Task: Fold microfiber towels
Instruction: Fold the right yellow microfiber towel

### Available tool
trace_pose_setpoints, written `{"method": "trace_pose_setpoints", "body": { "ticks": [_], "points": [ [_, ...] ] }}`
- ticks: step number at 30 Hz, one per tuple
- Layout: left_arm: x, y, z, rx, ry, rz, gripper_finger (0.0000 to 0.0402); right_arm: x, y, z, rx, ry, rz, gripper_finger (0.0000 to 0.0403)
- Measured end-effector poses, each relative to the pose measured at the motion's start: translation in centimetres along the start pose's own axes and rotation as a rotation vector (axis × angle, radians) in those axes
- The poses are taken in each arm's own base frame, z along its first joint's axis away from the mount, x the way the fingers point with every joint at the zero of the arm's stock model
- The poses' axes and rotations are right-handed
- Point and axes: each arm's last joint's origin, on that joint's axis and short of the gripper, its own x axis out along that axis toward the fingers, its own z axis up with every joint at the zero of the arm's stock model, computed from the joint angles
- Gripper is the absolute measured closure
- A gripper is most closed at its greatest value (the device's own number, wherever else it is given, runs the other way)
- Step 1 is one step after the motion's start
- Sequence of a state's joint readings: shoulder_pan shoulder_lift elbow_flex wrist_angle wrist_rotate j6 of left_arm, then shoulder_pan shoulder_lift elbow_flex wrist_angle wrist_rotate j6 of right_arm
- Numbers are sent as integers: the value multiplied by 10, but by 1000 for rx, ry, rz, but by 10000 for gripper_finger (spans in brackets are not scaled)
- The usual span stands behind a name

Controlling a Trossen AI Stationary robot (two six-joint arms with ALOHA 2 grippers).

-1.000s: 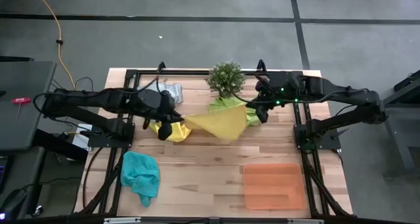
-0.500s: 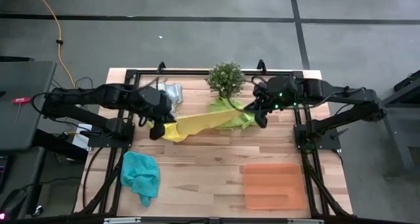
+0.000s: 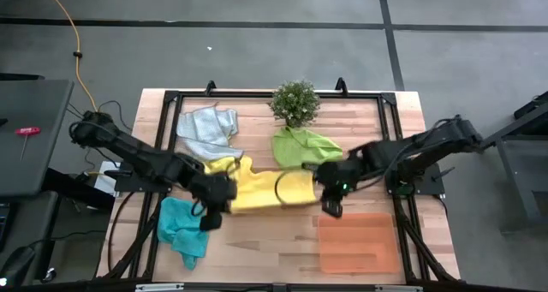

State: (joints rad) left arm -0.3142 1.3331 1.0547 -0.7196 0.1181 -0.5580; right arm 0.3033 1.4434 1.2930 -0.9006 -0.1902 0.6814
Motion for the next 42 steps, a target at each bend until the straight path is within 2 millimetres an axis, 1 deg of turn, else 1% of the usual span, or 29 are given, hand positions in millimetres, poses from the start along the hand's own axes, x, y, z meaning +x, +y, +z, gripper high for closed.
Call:
{"method": "trace_pose_setpoints", "body": {
  "ticks": [4, 6, 9, 12, 17, 22, 24, 26, 29, 33, 35, 39, 42],
  "points": [
    [9, -19, -5, -1, 44, -120, 401, 23, 12, -2, -31, 78, 57, 403],
    [11, -23, -9, 5, 71, -130, 401, 31, 14, 1, -41, 87, 83, 403],
    [10, -22, -10, 10, 62, -100, 401, 37, 10, 6, -23, 89, 69, 403],
    [10, -15, -8, -12, 35, -26, 401, 35, 2, 12, 13, 64, 39, 403],
    [9, -6, -10, -47, 65, 46, 401, 33, -8, 19, 66, 53, 25, 403],
    [10, -13, -15, -59, 88, 32, 401, 33, -6, 19, 12, 69, 58, 403],
    [5, -12, -16, -59, 90, 31, 401, 30, -8, 19, 12, 63, 37, 403],
    [-8, -6, -11, -72, 55, 66, 401, 18, -11, 23, -6, 37, -8, 403],
    [-36, 8, 2, -50, -57, 131, 401, -11, -19, 31, -35, -11, -112, 403],
    [-78, 36, 25, -45, -233, 188, 401, -56, -34, 45, -56, -59, -275, 403],
    [-94, 53, 34, -30, -287, 235, 401, -76, -41, 51, -64, -82, -352, 403],
    [-130, 81, 52, 15, -392, 348, 401, -107, -51, 60, -95, -165, -480, 403],
    [-158, 91, 62, 56, -464, 416, 401, -130, -52, 66, -90, -244, -532, 403]
  ]
}}
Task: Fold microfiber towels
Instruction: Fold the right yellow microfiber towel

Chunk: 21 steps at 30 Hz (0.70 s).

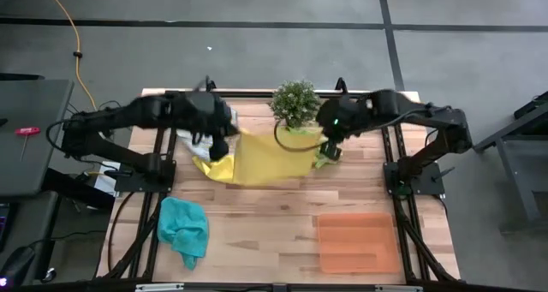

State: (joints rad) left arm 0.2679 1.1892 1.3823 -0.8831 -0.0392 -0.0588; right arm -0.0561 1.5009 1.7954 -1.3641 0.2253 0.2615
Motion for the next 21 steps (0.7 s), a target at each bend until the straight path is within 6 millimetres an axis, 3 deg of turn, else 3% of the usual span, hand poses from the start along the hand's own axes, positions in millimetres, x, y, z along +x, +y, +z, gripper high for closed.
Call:
{"method": "trace_pose_setpoints", "body": {
  "ticks": [5, 9, 15, 21],
  "points": [
    [-19, 3, 9, 61, -34, 11, 401, -16, 3, 1, 27, -27, 17, 403],
    [-14, -14, -4, 88, 81, -49, 401, 0, 26, -14, 6, 67, 74, 403],
    [27, -54, -43, 57, 168, -146, 401, 52, 71, -49, 20, 194, 163, 403],
    [79, -91, -108, -99, 181, -230, 401, 103, 108, -86, 105, 240, 353, 403]
  ]
}}
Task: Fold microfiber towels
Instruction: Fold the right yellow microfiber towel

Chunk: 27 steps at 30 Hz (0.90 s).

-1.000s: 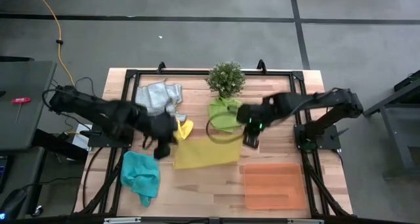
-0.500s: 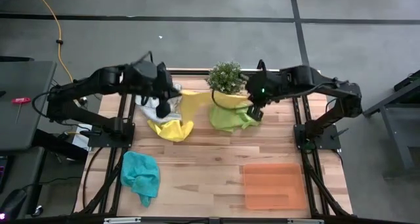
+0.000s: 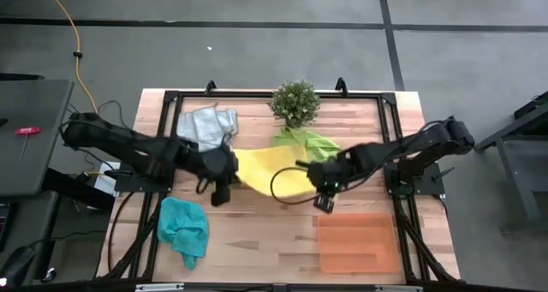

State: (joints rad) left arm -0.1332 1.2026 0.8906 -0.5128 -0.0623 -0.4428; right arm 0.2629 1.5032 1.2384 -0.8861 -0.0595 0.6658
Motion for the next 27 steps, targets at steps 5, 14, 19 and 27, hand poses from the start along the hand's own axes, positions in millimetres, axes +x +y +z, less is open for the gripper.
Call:
{"method": "trace_pose_setpoints", "body": {
  "ticks": [5, 14, 19, 27],
  "points": [
    [25, -17, -41, -193, 46, -103, 401, 19, 11, -13, 37, 26, 130, 403],
    [20, -53, -66, -337, 106, -223, 401, 16, 19, -17, 37, 181, 327, 403],
    [23, -50, -66, -346, 105, -200, 401, 15, 10, -9, 32, 178, 347, 403],
    [33, -16, -47, -336, 33, -52, 401, 13, -27, 16, 166, 81, 232, 403]
  ]
}}
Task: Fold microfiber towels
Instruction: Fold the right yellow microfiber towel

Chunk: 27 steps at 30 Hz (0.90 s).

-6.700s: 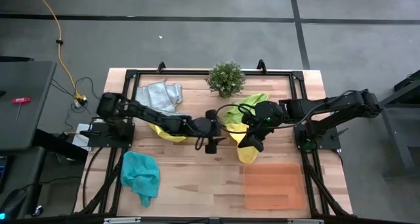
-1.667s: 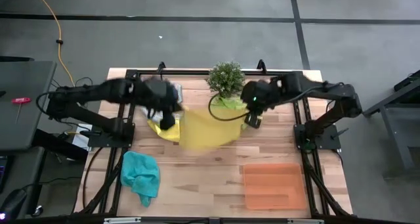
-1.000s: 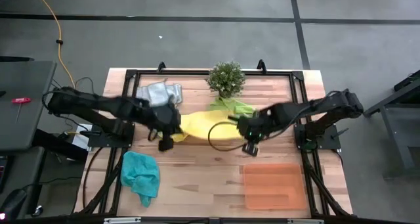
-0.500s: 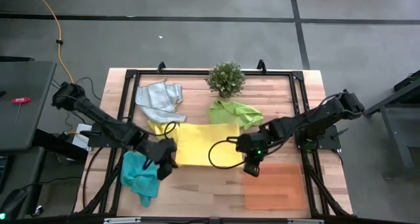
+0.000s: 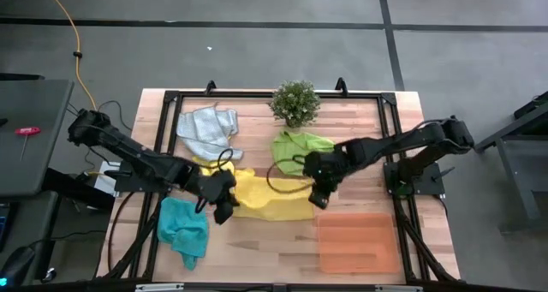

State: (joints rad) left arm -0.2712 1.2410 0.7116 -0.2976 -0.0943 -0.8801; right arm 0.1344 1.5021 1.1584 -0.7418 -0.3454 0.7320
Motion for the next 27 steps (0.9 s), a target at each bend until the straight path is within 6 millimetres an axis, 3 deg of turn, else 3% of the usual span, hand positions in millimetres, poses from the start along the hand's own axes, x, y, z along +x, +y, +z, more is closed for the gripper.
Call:
{"method": "trace_pose_setpoints", "body": {
  "ticks": [10, 19, 27],
  "points": [
    [13, 30, 6, -12, 87, 201, 401, 4, -31, 5, 146, -25, -163, 403],
    [25, 35, 5, 34, 108, 257, 401, 19, -43, 0, 242, -56, -176, 403],
    [26, 37, 6, 136, 112, 273, 400, 20, -43, 1, 265, -99, -190, 403]
  ]
}}
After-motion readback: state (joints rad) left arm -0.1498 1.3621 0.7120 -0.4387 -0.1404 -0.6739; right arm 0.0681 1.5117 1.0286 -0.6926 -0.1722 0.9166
